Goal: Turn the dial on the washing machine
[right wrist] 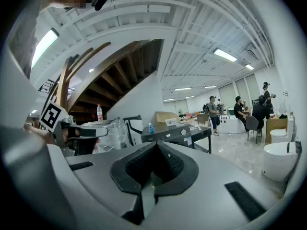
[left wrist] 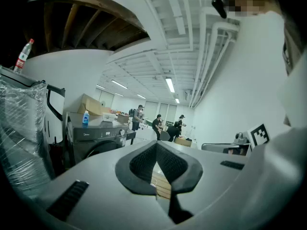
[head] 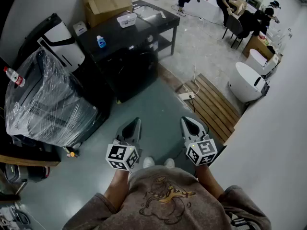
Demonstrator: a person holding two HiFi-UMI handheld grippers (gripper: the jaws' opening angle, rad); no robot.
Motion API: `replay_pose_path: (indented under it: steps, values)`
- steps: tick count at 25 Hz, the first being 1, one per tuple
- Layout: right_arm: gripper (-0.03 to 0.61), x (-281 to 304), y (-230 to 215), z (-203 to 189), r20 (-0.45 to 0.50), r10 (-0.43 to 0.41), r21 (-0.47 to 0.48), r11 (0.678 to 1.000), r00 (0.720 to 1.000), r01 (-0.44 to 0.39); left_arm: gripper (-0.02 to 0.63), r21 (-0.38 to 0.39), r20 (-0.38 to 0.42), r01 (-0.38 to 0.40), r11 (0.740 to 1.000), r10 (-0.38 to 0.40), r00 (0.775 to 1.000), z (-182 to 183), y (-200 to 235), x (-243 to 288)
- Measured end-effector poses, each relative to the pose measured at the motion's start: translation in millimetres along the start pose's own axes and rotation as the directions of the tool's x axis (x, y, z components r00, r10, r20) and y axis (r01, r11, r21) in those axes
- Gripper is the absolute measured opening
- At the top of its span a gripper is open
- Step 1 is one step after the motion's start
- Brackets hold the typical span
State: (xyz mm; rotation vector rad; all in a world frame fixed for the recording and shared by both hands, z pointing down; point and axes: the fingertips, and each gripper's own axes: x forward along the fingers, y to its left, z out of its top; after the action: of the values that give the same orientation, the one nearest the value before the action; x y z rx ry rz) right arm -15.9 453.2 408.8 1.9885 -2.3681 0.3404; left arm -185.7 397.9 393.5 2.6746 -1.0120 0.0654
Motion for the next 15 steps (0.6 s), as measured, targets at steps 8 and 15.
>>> replay_pose_path:
  steps: [8, 15]
  values:
    - [0.002, 14, 11, 4, 0.041, 0.004, 0.013, 1.0, 0.999, -0.005, -0.008, 0.003, 0.003, 0.018, 1.0, -0.018, 1.0, 1, 12, 4]
    - [0.002, 40, 20, 0, 0.053, -0.038, 0.006, 0.999, 0.998, 0.037, -0.008, 0.022, 0.005, 0.059, 0.998, -0.059, 0.998, 5, 40, 14]
